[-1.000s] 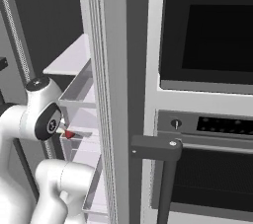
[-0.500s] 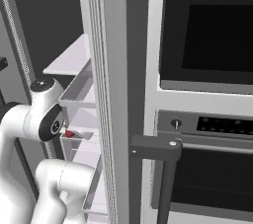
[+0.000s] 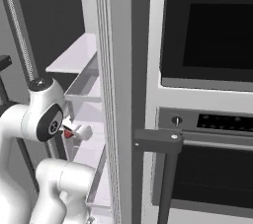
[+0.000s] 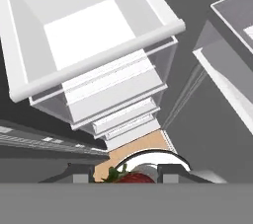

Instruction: Take the strawberry from the fridge and place it on top of the pancake, located on the dining counter.

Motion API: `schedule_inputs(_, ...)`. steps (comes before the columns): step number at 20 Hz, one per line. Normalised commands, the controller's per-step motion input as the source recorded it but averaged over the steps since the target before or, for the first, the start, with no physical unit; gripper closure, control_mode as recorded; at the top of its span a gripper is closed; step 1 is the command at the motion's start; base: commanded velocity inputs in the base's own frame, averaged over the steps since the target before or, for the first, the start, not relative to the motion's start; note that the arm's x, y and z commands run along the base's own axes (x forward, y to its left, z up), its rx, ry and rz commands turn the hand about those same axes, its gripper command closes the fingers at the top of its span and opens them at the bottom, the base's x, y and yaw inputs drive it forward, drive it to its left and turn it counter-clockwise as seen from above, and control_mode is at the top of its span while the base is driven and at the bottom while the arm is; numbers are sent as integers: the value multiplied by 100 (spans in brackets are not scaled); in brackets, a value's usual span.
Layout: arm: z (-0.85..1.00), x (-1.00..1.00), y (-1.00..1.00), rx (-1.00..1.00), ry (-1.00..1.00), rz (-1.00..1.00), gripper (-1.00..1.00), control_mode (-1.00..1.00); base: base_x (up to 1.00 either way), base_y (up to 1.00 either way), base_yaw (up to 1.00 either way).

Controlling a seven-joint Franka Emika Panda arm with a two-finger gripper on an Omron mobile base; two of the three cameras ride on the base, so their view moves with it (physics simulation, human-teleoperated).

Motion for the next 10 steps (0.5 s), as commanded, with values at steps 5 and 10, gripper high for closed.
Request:
schedule_inputs(5,0,0,0,0,0,0,100,100,-90,51,-2)
schedule_inputs(10,0,0,0,0,0,0,100,100,-94,40,-16)
